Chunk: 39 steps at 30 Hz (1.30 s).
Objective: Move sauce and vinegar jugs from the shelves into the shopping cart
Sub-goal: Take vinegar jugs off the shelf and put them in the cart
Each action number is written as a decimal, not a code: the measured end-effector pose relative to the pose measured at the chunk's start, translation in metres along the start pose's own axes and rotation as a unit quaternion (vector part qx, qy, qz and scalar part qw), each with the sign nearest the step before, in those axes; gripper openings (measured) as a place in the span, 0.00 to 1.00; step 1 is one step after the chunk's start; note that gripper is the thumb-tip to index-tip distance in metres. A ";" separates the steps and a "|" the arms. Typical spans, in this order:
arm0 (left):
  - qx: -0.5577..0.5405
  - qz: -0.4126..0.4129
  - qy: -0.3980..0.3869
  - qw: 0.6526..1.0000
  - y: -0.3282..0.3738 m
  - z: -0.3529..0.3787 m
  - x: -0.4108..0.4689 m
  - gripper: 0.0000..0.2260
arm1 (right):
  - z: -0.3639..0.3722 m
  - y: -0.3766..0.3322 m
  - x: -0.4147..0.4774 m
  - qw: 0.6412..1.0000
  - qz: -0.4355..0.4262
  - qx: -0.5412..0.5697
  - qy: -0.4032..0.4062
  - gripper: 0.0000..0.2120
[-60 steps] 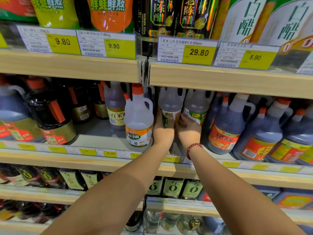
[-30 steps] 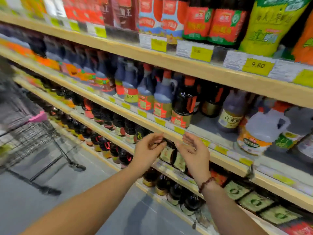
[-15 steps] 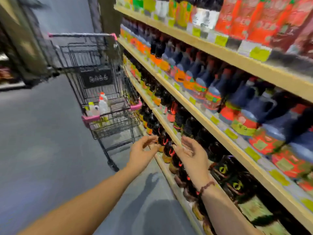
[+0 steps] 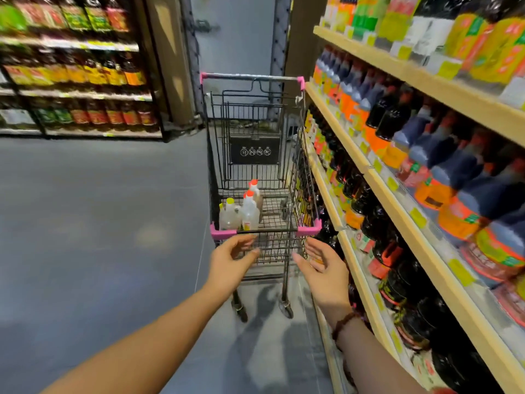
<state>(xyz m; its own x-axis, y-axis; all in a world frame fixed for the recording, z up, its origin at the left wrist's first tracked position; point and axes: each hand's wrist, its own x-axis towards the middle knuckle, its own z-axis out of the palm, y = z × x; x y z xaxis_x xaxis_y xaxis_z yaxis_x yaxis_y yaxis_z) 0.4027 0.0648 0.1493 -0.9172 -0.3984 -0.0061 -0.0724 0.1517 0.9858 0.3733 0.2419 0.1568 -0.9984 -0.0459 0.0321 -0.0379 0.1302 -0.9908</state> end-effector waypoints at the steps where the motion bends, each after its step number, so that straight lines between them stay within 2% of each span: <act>1: -0.005 -0.003 0.013 1.000 -0.002 0.000 0.012 0.13 | 0.006 0.001 0.017 1.000 0.001 0.006 -0.008 0.24; 5: -0.002 -0.031 0.049 0.998 -0.012 -0.004 0.056 0.13 | 0.030 0.011 0.069 0.999 0.014 0.001 -0.048 0.23; 10: -0.010 -0.053 0.075 0.996 -0.027 -0.005 0.120 0.13 | 0.062 0.025 0.133 0.996 0.004 -0.059 -0.066 0.21; 16: -0.034 -0.069 0.072 0.994 -0.048 -0.003 0.209 0.13 | 0.106 0.050 0.211 0.991 0.008 -0.114 -0.072 0.16; 20: -0.040 -0.123 0.056 0.990 -0.065 0.001 0.255 0.13 | 0.131 0.066 0.261 0.986 0.048 -0.140 -0.072 0.13; 26: -0.017 -0.146 0.047 0.988 -0.094 0.018 0.297 0.10 | 0.155 0.104 0.316 0.980 0.079 -0.168 -0.076 0.12; 29: -0.004 -0.162 0.048 0.986 -0.108 0.028 0.316 0.12 | 0.167 0.129 0.343 0.972 0.101 -0.188 -0.098 0.13; 33: 0.017 -0.192 0.063 0.979 -0.132 0.038 0.331 0.10 | 0.183 0.163 0.363 0.958 0.156 -0.197 -0.138 0.10; 36: 0.054 -0.204 0.074 0.975 -0.151 0.045 0.342 0.11 | 0.199 0.191 0.374 0.945 0.160 -0.226 -0.174 0.12; 39: 0.044 -0.211 0.079 0.973 -0.154 0.045 0.343 0.10 | 0.205 0.196 0.374 0.950 0.136 -0.231 -0.161 0.07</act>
<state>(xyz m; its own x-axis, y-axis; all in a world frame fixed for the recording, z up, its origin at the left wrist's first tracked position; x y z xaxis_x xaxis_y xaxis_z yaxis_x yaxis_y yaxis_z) 0.0822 -0.0547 -0.0118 -0.7268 -0.5758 -0.3744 -0.4692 0.0183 0.8829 0.0014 0.0477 -0.0527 -0.9120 -0.2400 -0.3327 0.1312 0.5978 -0.7908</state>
